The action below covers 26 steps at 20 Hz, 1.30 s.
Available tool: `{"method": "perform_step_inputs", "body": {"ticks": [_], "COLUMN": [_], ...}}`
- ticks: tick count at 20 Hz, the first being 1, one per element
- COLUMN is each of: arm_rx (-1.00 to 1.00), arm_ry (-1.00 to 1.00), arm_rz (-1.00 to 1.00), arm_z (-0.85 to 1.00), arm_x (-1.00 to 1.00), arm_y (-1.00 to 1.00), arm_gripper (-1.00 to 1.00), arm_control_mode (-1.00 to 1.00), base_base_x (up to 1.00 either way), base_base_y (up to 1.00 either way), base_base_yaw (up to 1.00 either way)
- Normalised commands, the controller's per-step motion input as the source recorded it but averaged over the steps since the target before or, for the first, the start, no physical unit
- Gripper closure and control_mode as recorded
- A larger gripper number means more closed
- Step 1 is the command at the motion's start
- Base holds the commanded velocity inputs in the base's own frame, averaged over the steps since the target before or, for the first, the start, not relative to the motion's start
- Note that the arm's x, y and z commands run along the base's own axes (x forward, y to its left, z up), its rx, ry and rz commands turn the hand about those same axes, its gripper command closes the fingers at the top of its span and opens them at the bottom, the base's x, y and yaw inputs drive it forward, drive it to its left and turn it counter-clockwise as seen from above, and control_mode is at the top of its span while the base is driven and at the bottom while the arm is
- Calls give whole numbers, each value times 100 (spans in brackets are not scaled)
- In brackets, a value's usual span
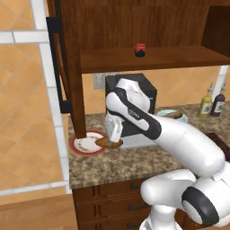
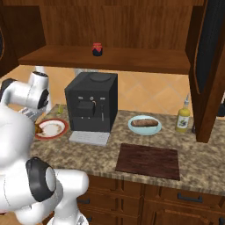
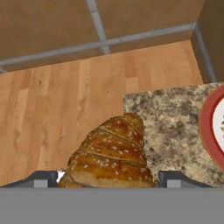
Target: From the different types of pastries on the counter, select a croissant and place it on the cutting board. Then retrieve a jar of jam from the cabinet and place it alongside the croissant on the cutting board.
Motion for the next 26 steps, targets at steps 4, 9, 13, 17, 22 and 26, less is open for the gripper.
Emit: {"method": "perform_step_inputs", "body": {"ticks": [4, 9, 13, 17, 22, 26], "arm_rx": [4, -2, 0, 3, 12, 8], "arm_ry": [-19, -26, 0, 3, 8, 3], "arm_rz": [-10, -13, -21, -17, -22, -31], "arm_z": [38, 47, 42, 35, 2, 0], "arm_x": [-76, -33, -21, 0, 0, 0], "arm_y": [-51, -67, -75, -87, -99, -91], "arm_gripper": [100, 100, 100, 100, 100, 100], "arm_control_mode": [-100, -100, -100, -100, -100, -100], "base_base_x": [0, 0, 0, 0, 0, 0], "base_base_y": [0, 0, 0, 0, 0, 0], "base_base_yaw": [0, 0, 0, 0, 0, 0]}}
